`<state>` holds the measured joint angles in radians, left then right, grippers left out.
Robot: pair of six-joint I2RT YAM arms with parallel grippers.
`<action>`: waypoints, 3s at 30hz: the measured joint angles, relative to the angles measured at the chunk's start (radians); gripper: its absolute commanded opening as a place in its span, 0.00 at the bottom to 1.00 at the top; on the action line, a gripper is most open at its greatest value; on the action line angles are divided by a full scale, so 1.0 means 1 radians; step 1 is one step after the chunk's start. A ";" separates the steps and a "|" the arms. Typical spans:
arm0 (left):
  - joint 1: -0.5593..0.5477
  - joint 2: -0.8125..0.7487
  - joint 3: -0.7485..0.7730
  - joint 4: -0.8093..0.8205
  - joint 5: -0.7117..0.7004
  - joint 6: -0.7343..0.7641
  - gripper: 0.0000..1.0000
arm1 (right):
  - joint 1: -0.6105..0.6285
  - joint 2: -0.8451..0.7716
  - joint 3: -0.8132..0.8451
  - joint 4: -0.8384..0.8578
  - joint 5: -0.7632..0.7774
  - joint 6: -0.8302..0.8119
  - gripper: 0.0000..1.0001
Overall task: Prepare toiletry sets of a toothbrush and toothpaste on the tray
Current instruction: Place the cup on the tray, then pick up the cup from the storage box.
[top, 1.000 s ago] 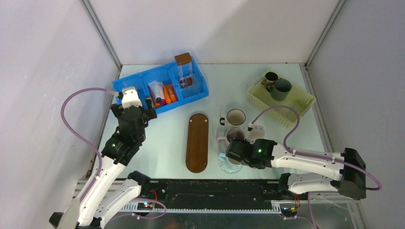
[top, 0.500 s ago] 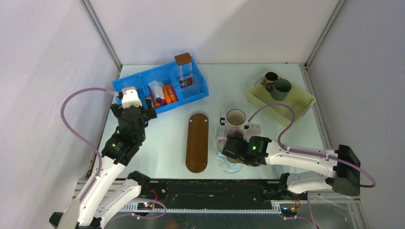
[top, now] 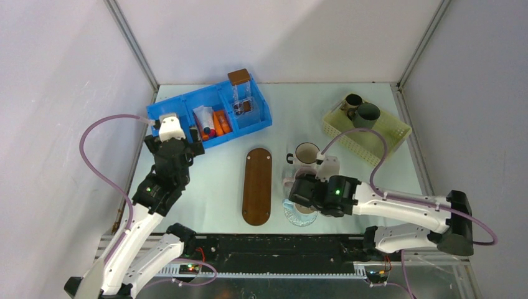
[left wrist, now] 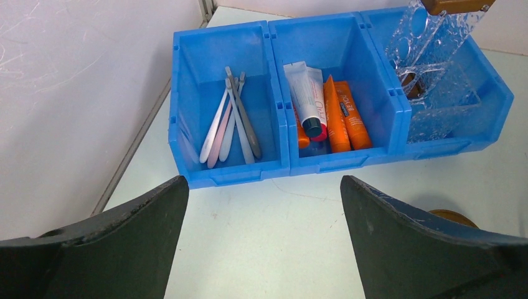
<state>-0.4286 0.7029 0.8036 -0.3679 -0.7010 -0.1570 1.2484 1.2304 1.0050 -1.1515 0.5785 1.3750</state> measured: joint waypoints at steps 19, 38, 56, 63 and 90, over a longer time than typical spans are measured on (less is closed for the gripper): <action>0.000 0.061 0.000 0.000 0.001 0.009 1.00 | -0.731 -0.223 0.058 0.257 -0.139 -0.586 0.85; 0.004 0.082 0.000 -0.001 0.024 0.009 1.00 | -1.228 0.371 0.367 0.452 -0.137 -0.303 0.81; 0.018 0.112 0.000 -0.001 0.024 0.028 1.00 | -1.323 0.873 0.793 0.360 -0.153 -0.087 0.68; 0.021 0.123 0.000 -0.001 0.024 0.030 1.00 | -1.323 0.925 0.797 0.320 -0.165 -0.073 0.48; 0.023 0.105 0.000 -0.001 0.057 0.035 1.00 | -1.329 0.617 0.622 0.459 -0.184 -0.702 0.00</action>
<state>-0.4053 0.8082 0.8036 -0.3687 -0.6437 -0.1223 -0.0807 1.8477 1.6272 -0.6926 0.3946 0.6727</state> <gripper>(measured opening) 0.996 0.130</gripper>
